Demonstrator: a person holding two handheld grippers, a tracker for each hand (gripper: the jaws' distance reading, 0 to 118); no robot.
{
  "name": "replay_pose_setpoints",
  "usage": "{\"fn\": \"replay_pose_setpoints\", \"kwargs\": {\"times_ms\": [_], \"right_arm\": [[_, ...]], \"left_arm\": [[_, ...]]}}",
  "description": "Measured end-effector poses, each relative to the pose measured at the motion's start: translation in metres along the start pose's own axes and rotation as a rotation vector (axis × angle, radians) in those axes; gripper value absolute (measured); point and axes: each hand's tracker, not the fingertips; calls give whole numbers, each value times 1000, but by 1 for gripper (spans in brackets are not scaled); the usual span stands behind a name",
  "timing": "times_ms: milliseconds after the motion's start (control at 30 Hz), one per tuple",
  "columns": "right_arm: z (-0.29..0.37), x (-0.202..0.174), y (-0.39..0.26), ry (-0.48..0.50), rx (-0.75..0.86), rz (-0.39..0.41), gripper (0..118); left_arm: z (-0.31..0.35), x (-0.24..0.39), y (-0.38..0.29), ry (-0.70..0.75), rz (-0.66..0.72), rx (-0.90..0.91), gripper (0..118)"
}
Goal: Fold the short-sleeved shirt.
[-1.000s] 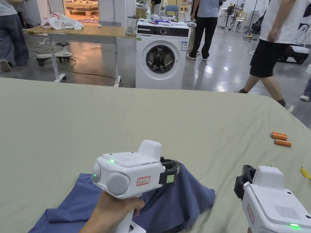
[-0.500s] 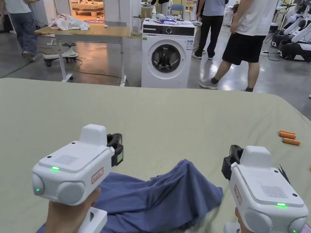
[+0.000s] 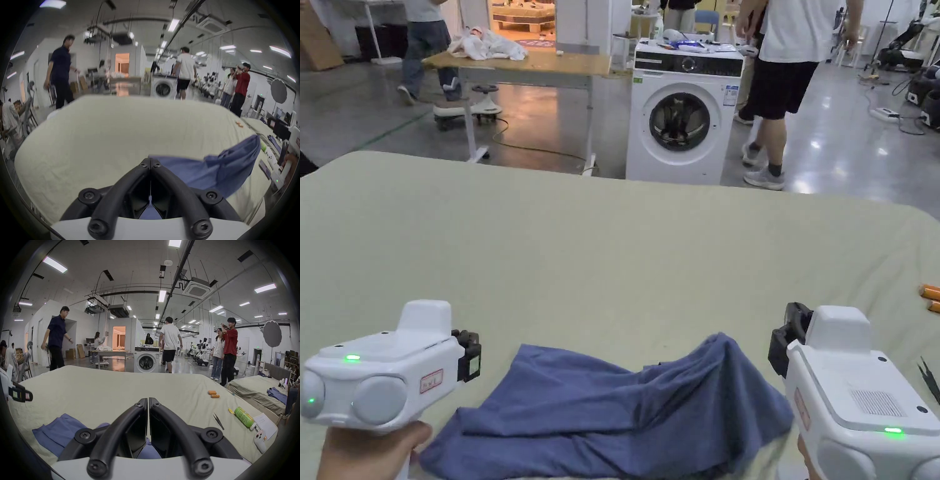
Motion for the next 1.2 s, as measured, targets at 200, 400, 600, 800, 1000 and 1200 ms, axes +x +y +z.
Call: {"fn": "replay_pose_setpoints", "kwargs": {"times_ms": [200,400,600,800,1000,1200], "right_arm": [[-2,6,-16,-8,-48,-6,1],[-6,13,-28,-18,-85,-6,1],[-14,28,-37,-35,-129,-26,1],[-53,63,-49,-13,-300,-54,43],[-103,82,-81,37,-541,-60,51],[-128,62,-118,204,-745,-19,51]], "left_arm": [[-23,-42,-48,22,42,-238,2],[-32,-41,-76,111,32,-358,61],[-41,-30,-88,159,-45,-357,46],[-25,-7,-84,84,-83,-351,0],[-29,-24,-80,56,-28,-333,0],[-26,-22,-80,37,-26,-330,0]]}}
